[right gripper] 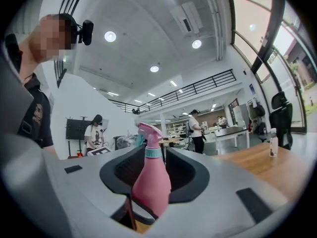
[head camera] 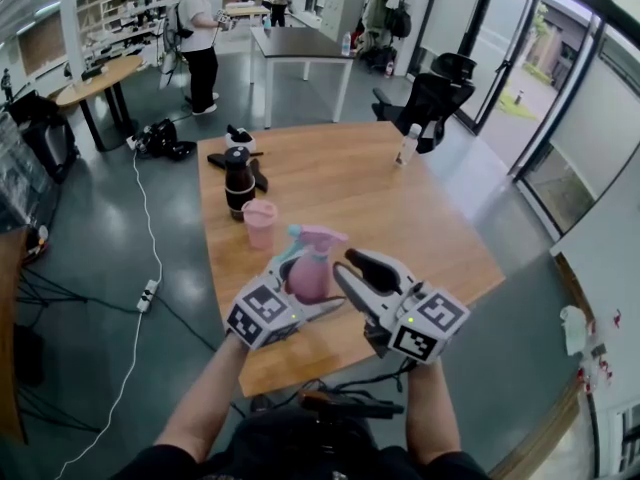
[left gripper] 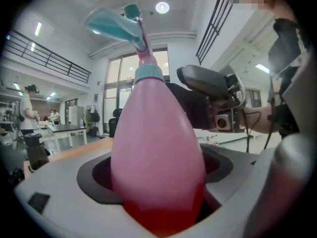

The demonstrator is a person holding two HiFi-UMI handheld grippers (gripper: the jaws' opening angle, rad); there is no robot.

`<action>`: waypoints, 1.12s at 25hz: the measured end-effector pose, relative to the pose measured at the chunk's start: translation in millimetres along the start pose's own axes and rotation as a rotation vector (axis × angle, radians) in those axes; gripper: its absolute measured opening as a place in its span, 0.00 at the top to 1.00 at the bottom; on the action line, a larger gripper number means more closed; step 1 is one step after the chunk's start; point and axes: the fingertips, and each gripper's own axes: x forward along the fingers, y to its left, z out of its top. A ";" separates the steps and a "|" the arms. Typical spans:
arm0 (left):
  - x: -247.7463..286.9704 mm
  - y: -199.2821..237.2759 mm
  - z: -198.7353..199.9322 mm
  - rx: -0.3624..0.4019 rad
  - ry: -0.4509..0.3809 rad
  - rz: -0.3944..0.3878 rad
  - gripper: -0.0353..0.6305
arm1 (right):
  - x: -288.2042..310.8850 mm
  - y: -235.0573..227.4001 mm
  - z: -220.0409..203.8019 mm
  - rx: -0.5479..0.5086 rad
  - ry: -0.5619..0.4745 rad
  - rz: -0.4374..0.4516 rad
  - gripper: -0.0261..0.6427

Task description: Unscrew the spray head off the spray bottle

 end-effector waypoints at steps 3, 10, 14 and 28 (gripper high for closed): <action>3.9 8.2 -7.0 0.009 0.042 0.090 0.28 | 9.6 -5.1 -4.3 0.022 0.013 -0.083 0.75; 6.3 12.8 -17.2 0.010 0.095 0.172 0.28 | 22.5 -7.6 -11.2 0.088 0.002 -0.147 0.69; 7.7 10.3 -19.7 0.029 0.110 0.177 0.28 | 27.7 -6.8 -15.7 0.075 0.028 -0.150 0.69; 1.6 -23.8 -10.0 0.062 0.081 -0.132 0.28 | 13.5 4.4 -10.6 0.036 0.037 0.039 0.76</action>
